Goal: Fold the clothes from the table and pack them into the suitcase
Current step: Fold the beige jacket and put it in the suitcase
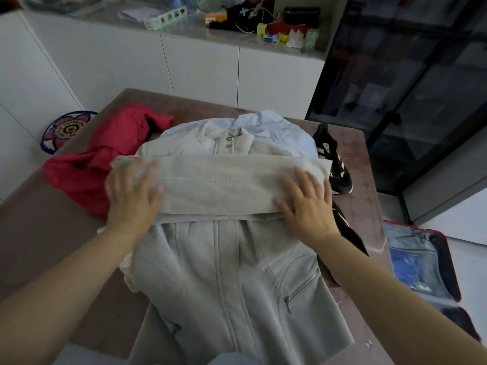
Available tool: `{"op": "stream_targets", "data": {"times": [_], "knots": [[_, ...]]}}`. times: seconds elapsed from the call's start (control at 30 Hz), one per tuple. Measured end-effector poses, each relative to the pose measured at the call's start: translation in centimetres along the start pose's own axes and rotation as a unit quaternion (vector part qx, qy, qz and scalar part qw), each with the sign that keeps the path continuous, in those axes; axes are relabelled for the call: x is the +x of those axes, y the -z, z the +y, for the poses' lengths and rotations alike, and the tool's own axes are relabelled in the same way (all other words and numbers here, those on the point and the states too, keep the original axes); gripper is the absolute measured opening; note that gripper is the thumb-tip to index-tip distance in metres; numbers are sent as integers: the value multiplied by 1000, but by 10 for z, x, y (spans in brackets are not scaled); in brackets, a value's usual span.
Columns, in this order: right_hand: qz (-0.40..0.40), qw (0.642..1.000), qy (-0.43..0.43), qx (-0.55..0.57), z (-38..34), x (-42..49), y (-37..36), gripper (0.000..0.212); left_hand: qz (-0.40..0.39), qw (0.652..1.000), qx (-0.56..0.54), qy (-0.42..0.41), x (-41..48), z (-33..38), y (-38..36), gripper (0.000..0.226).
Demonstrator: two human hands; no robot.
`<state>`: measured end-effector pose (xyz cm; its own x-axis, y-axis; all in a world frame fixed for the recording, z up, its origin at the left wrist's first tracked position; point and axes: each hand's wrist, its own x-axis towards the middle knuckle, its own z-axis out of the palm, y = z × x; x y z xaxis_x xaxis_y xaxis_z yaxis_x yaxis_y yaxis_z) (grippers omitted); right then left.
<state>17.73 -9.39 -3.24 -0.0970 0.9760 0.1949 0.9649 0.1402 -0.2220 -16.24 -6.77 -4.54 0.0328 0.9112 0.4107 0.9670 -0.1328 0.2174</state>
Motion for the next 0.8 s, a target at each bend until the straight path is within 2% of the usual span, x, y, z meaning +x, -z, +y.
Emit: {"op": "stream_targets", "data": {"times": [0.03, 0.1, 0.2, 0.27, 0.4, 0.47, 0.57, 0.63, 0.7, 0.77, 0.8], "knots": [[-54, 998, 4, -31, 4, -5, -7, 74, -74, 996, 32, -48, -8, 3, -1, 58], [-142, 987, -30, -68, 19, -9, -18, 83, -208, 972, 94, -50, -18, 4, -7, 60], [-205, 969, -111, -78, 30, -6, -20, 80, -287, 946, 148, -15, -17, 5, -15, 56], [-167, 976, -126, -57, 25, -11, -21, 77, -268, 952, 144, -14, -16, 13, -10, 57], [-97, 989, -107, 26, 16, -59, -30, 85, -140, 985, 67, -74, -56, 7, 0, 62], [-95, 989, -101, 43, 19, -91, -39, 83, -161, 980, 10, -112, -91, -2, 1, 63], [-133, 985, -87, 66, 18, -128, -51, 81, -181, 968, -24, -171, -141, -10, -8, 65], [-150, 976, -115, 112, 15, -147, -55, 87, -171, 975, -60, -130, -165, -6, -11, 70], [-157, 962, -174, 143, 18, -165, -57, 87, -136, 982, -130, 6, -182, 2, -10, 80], [-166, 945, -243, 143, 24, -182, -57, 76, -124, 963, -186, 148, -194, 6, -9, 88], [-161, 941, -264, 137, 24, -191, -56, 69, -131, 957, -189, 177, -200, 5, -10, 90]]}}
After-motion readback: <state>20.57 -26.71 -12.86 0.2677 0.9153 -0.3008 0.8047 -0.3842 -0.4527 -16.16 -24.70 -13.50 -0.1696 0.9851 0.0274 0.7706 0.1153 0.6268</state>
